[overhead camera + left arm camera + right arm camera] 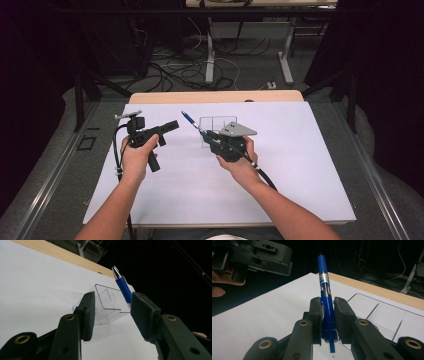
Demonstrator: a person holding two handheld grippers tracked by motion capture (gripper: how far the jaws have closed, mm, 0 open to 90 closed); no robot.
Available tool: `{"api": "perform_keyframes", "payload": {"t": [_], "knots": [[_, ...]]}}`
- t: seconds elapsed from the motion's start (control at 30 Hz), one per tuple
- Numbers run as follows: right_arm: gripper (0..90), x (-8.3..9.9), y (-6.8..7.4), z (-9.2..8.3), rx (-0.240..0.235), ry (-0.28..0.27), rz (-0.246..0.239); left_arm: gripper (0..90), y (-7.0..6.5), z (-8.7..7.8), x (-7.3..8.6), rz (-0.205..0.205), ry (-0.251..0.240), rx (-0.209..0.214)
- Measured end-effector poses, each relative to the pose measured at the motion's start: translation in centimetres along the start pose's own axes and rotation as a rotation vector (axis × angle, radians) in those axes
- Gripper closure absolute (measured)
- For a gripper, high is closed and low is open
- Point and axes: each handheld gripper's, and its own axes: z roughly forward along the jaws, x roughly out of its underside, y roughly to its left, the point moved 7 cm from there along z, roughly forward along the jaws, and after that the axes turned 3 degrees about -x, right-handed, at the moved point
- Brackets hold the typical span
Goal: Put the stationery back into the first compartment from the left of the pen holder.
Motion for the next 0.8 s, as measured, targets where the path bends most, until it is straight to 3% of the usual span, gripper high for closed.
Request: {"api": "perform_keyframes", "payload": {"t": [0.17, 0.5, 0.8], "knots": [[77.3, -0.2, 0.1, 0.0, -0.005, 0.003, -0.002, 57.4, -0.2, 0.9, 0.1, -0.052, 0.017, 0.005], [77.4, -0.3, 0.4, 0.2, -0.013, -0.007, 0.001, 59.9, -0.9, 2.3, 0.1, -0.079, 0.025, 0.036], [77.3, -0.2, 1.0, 0.5, -0.032, -0.008, 0.000, 61.1, -1.4, 3.1, 0.1, -0.130, 0.032, 0.055]]}}
